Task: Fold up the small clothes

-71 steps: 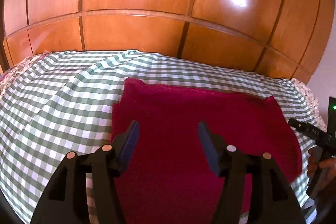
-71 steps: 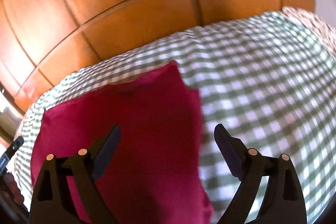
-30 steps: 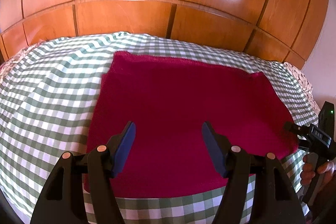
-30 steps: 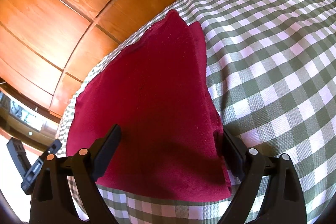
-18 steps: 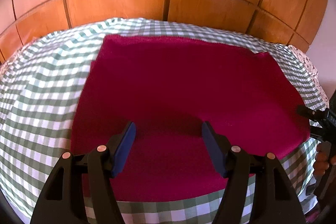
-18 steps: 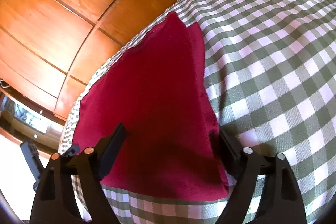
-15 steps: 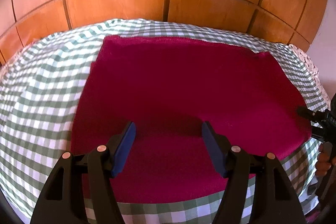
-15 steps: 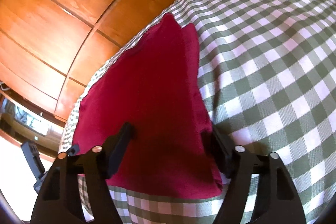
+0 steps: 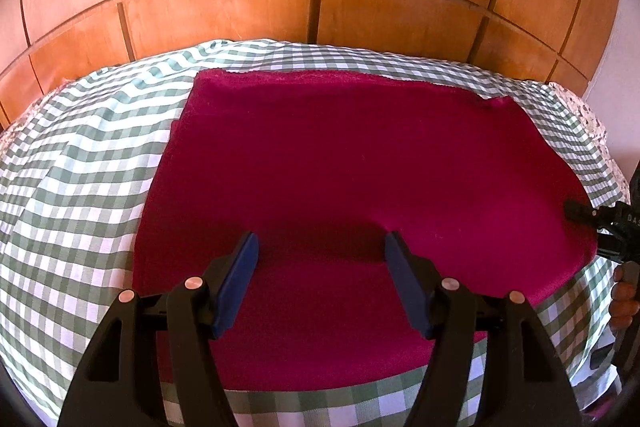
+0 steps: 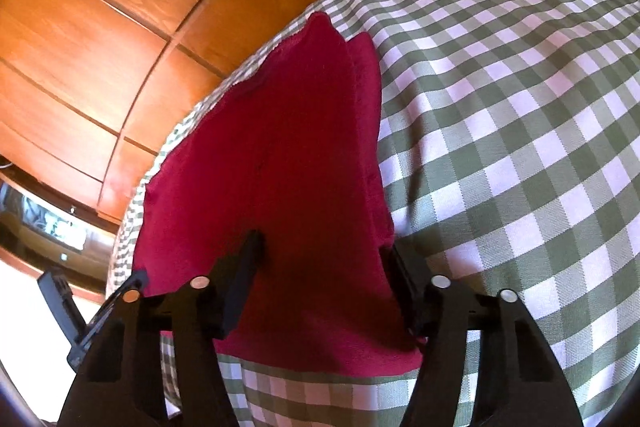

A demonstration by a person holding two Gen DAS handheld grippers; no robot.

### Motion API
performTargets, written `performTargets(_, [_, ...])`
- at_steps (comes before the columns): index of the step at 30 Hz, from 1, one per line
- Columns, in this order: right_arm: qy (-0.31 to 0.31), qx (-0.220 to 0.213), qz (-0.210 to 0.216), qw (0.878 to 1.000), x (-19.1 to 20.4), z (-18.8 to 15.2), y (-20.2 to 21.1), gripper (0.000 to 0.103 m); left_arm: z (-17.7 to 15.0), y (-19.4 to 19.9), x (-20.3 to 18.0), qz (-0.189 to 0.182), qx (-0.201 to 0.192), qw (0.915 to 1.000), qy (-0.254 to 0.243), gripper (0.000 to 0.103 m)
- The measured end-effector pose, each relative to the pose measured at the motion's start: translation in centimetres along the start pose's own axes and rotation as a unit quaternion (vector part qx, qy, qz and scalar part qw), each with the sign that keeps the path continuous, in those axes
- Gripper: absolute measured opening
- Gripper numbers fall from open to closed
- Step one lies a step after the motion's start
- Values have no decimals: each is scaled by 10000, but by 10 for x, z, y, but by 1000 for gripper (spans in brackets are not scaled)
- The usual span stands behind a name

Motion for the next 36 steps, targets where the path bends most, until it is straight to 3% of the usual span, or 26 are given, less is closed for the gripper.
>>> performTargets(6, [247, 126, -153, 9995, 7, -4, -4, 44, -2, 1, 1, -36, -70, 9999, 85, 66])
performTargets(10, [301, 156, -172, 9993, 14, -5, -5, 30, -3, 4, 0, -43, -103, 9999, 48, 66])
performTargets(17, [478, 7, -81, 9988, 49, 8, 10, 25, -1, 8, 4, -247, -30, 9996, 137, 59])
performTargets(21, [903, -187, 156, 9956, 96, 22, 23, 25, 5, 20, 23, -253, -106, 9992, 287, 57])
performTargets(27, [1523, -185, 684, 9858, 181, 14, 10, 25, 0, 36, 71, -681, -44, 9902, 1215, 44])
performTargets(33, [2331, 280, 1142, 9653, 278, -22, -38, 24, 4, 57, 107, -1127, -256, 9778, 1750, 43])
performTargets(36, [2704, 531, 1167, 9542, 310, -46, -67, 24, 9, 63, 120, -1304, -347, 9713, 1958, 43])
Point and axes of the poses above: each gripper's, at about its wrist camera, not at the fingertips, and y roughly against the way its jaws point, x to its left, z to its top, the point moved 9 cm from there along -y, roughly the way its jaws point, and after that the axes turned 1 degree about -x, right-handed, at the moved point
